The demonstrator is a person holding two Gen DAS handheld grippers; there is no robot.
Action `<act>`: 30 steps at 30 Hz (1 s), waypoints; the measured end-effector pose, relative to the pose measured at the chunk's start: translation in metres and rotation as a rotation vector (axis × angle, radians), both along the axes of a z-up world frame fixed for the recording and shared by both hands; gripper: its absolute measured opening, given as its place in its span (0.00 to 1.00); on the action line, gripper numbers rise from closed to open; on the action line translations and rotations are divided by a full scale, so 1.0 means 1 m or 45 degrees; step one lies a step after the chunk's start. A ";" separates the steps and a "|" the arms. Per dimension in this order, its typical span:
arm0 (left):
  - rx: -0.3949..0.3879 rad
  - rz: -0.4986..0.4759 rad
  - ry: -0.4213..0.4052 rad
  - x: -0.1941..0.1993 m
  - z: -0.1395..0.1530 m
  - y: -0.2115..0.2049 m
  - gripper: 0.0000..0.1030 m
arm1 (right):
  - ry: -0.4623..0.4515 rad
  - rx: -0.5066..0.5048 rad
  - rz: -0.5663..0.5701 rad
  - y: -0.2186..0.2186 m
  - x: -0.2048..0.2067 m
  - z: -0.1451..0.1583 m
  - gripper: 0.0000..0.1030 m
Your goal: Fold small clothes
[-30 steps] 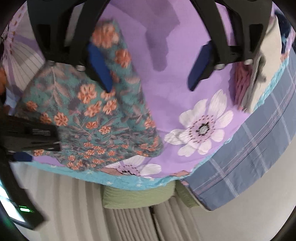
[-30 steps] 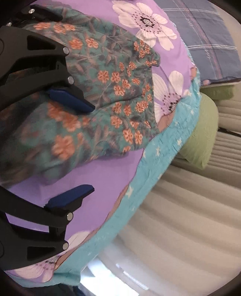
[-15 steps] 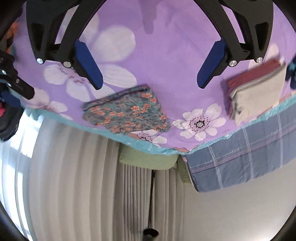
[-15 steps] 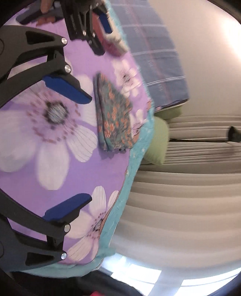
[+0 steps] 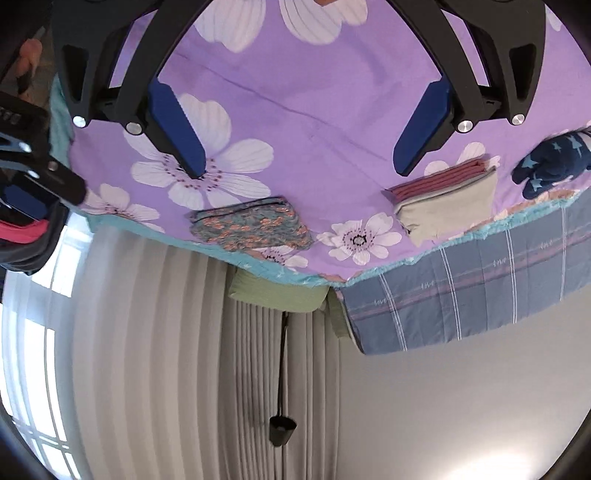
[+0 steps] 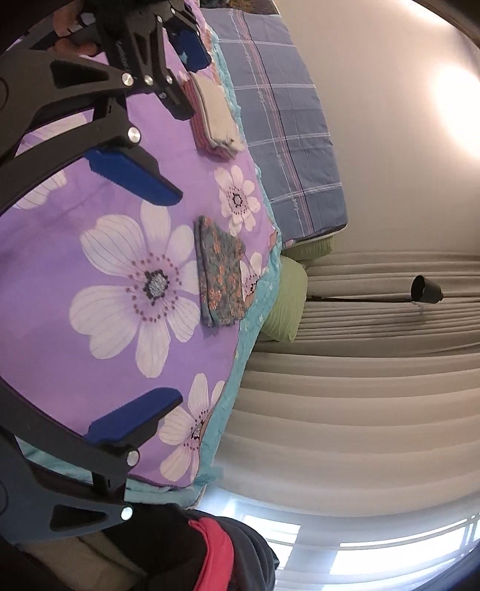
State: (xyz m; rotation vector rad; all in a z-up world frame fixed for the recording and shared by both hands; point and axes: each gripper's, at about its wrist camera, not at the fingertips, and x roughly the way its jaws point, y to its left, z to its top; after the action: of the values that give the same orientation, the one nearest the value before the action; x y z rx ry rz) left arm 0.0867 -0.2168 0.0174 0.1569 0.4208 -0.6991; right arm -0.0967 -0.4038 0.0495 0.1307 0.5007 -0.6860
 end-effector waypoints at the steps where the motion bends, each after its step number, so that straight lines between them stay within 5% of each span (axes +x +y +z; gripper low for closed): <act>1: 0.005 -0.002 -0.022 -0.008 0.003 0.003 0.99 | -0.005 -0.007 0.004 0.004 -0.003 0.003 0.98; 11: 0.023 0.054 -0.084 -0.056 0.017 0.033 0.99 | -0.054 -0.083 0.001 0.039 -0.033 0.026 0.98; 30: -0.061 0.082 -0.117 -0.084 0.036 0.063 0.99 | -0.032 -0.097 0.020 0.058 -0.046 0.029 0.98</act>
State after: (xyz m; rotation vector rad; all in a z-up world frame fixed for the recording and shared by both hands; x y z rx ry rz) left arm 0.0024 -0.1535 0.0533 0.1295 0.3195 -0.6353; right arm -0.1425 -0.3459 0.0788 0.0636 0.4505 -0.6867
